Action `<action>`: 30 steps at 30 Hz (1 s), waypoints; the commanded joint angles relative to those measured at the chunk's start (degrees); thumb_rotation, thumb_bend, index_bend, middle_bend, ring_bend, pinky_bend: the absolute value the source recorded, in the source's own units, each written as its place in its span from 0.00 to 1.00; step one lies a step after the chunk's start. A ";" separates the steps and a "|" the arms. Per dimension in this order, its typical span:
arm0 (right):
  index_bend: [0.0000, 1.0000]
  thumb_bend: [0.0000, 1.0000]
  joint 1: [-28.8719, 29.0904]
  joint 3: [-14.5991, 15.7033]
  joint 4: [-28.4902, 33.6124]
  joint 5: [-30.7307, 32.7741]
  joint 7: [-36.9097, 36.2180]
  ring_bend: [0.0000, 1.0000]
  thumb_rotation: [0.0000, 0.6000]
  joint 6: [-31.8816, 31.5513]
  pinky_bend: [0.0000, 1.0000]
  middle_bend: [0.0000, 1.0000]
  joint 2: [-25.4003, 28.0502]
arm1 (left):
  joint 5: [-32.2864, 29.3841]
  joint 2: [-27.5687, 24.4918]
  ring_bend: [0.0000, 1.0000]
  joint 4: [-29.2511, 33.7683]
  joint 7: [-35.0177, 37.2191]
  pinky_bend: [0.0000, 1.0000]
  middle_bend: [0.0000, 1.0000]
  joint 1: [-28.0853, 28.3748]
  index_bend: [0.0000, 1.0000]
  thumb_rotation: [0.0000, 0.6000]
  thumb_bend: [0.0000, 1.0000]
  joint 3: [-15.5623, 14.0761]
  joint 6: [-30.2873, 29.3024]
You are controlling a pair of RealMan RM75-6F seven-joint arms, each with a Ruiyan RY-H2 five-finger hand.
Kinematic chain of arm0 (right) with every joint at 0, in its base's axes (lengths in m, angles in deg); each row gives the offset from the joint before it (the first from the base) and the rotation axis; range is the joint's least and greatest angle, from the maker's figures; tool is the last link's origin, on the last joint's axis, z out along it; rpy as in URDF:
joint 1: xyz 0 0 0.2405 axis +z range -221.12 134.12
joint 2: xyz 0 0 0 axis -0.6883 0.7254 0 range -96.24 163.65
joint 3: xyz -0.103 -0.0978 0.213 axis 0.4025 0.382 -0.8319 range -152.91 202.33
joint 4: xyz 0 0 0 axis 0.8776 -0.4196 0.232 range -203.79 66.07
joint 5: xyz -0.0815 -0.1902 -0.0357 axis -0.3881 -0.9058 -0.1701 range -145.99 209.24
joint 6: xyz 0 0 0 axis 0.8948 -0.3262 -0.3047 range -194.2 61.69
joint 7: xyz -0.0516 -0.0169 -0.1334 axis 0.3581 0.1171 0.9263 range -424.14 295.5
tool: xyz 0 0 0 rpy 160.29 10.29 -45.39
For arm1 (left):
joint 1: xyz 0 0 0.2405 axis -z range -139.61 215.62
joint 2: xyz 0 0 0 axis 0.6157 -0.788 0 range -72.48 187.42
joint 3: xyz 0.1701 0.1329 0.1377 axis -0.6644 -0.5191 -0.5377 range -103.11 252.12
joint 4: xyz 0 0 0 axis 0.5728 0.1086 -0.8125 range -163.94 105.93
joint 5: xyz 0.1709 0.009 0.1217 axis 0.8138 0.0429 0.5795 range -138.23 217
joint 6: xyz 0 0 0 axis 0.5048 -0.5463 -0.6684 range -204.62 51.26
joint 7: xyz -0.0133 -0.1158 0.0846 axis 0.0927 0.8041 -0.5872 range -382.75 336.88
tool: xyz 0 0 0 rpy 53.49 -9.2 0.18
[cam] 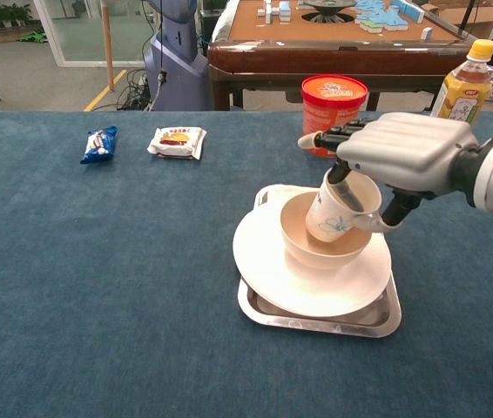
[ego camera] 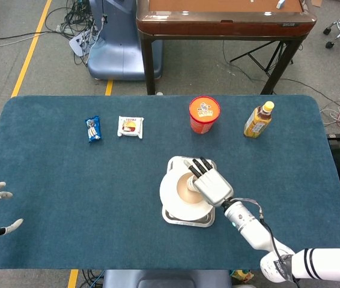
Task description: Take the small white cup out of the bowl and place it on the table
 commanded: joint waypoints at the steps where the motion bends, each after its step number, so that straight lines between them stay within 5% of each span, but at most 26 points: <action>1: 0.62 0.41 0.23 -0.20 0.63 0.17 0.42 0.00 1.00 -0.15 0.01 0.00 0.51 | -0.04 -0.01 0.15 0.00 -0.01 0.43 0.21 0.00 0.36 1.00 0.03 0.02 0.01; 21: 0.64 0.41 1.02 -0.72 14.04 2.61 4.91 0.00 1.00 -2.84 0.01 0.00 12.08 | -0.33 0.66 0.15 -0.40 -1.31 0.43 0.21 0.18 0.36 1.00 0.03 -0.07 0.47; 30: 0.65 0.41 -0.04 1.87 20.16 4.63 3.74 0.00 1.00 -1.98 0.01 0.00 19.00 | -0.46 0.93 0.15 -0.55 -1.89 0.43 0.21 0.29 0.36 1.00 0.03 -0.12 0.70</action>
